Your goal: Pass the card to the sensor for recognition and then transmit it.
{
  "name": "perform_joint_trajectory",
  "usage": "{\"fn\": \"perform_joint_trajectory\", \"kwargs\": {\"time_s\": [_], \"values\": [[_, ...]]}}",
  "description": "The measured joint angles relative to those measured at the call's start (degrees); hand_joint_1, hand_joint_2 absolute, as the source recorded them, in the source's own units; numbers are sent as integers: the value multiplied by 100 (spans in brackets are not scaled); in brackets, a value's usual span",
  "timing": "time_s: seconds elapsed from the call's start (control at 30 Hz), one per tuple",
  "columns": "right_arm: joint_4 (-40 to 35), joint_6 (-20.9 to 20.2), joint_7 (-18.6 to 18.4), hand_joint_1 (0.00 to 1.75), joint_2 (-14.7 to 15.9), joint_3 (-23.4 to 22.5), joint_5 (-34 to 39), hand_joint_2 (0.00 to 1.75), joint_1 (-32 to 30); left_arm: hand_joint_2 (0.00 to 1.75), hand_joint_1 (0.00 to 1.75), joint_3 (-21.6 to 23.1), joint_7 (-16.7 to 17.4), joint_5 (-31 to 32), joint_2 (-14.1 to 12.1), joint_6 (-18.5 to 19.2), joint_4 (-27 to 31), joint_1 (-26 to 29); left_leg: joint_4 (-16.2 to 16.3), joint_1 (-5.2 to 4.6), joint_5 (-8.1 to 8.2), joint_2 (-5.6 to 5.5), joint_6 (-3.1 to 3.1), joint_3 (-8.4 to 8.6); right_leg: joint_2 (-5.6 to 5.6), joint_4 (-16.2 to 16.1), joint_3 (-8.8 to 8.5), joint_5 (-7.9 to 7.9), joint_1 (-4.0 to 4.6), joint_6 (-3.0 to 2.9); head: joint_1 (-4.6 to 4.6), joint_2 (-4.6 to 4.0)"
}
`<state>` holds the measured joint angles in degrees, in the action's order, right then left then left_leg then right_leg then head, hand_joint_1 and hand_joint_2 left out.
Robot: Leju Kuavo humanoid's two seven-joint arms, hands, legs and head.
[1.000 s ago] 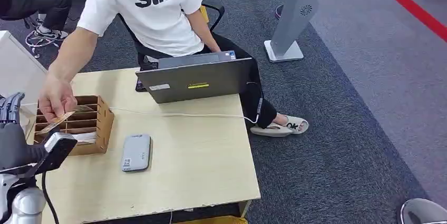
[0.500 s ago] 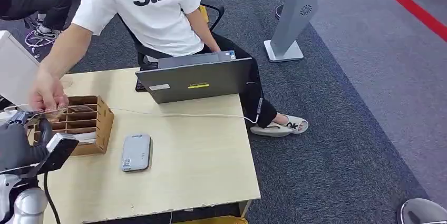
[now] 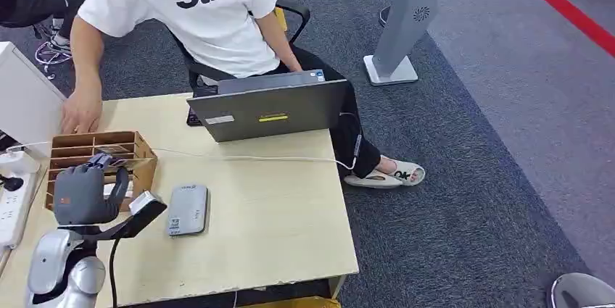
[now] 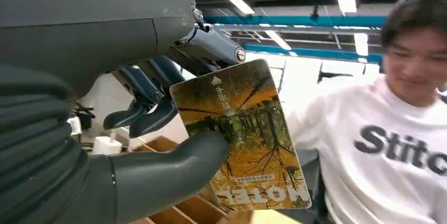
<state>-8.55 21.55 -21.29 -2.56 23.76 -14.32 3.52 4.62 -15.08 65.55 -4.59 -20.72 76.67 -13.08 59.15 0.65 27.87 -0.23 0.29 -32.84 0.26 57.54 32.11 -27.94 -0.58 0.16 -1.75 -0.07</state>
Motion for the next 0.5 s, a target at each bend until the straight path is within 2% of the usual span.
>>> {"fn": "perform_joint_trajectory", "kwargs": {"time_s": [0.27,0.5], "values": [[-2,-74,-46,0,0,0,2,175,12,175,175,528,210,233,155,74,-259,-203,0,1,0,0,0,0,0,0,1,0,0,0,2,0],[-9,-70,-81,0,0,0,0,175,14,175,175,758,401,371,240,133,-649,-332,0,0,0,2,0,0,3,0,2,1,1,-1,2,0]]}}
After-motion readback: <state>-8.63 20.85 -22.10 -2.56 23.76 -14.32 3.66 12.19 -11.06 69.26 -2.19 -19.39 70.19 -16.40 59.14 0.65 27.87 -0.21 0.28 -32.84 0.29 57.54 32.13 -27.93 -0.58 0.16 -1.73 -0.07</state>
